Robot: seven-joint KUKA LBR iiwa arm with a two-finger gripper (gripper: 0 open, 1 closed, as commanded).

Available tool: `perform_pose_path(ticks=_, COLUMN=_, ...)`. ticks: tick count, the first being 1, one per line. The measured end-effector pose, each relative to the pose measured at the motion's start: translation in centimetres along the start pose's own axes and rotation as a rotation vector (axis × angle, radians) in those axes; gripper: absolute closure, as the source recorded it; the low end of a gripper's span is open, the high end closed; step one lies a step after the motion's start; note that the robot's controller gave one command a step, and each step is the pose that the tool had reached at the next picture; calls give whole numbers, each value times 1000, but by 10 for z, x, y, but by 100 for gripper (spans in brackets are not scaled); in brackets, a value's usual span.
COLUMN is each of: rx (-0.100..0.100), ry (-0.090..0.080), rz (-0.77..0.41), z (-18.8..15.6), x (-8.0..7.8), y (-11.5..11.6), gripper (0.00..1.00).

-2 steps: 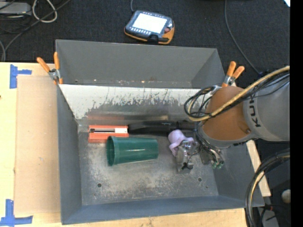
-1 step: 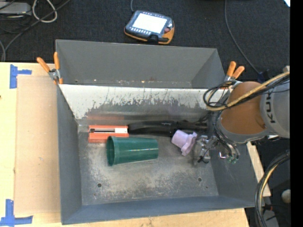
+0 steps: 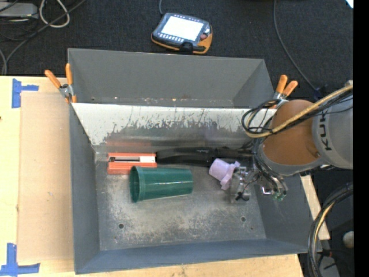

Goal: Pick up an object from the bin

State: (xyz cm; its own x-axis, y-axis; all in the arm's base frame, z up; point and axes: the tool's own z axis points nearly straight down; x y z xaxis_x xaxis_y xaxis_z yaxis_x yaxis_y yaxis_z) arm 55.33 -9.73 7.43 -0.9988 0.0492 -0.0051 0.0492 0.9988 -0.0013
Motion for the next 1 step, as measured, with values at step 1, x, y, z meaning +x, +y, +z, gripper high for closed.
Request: perform_pose_path(ticks=1, rx=3, ry=13, rz=-432, z=-4, x=-41, y=15, gripper=100)
